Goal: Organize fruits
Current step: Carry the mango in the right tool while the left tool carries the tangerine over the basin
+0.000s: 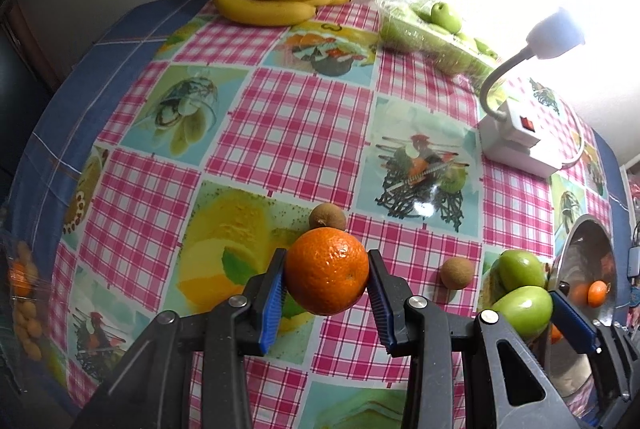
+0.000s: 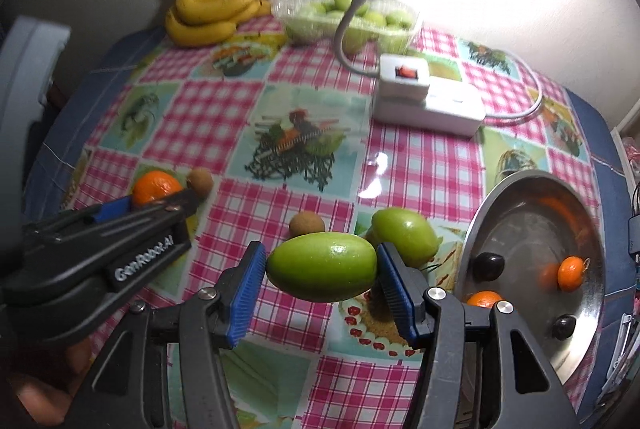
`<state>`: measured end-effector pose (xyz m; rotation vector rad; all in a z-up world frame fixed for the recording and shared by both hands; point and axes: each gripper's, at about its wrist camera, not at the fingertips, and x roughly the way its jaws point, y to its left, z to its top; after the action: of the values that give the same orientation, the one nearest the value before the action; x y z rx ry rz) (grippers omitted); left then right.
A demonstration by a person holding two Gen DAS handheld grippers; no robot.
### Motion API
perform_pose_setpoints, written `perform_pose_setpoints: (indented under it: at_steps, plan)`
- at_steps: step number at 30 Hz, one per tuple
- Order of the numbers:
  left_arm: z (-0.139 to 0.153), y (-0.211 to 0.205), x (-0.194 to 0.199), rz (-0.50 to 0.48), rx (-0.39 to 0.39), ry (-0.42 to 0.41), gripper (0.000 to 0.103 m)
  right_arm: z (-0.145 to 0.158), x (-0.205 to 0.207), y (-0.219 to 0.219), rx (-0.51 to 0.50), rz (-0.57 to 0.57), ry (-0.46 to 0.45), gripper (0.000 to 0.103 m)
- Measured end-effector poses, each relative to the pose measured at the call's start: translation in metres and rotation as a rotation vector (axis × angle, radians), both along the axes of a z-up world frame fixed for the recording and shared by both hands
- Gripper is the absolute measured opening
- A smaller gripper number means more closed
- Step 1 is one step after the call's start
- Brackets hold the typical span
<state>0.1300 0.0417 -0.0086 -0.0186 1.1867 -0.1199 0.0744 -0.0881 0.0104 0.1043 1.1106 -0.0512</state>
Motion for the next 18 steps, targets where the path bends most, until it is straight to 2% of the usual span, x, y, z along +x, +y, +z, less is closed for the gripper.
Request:
perform_pose_setpoints:
  at_steps: [6, 18]
  plan:
    - [0.012, -0.002, -0.004, 0.002, 0.004, -0.03, 0.041, 0.018, -0.004, -0.005, 0.008, -0.012, -0.028, 0.059]
    - [0.027, -0.015, -0.012, 0.003, 0.034, -0.063, 0.041, 0.02, -0.012, -0.035, 0.023, -0.073, -0.014, 0.059]
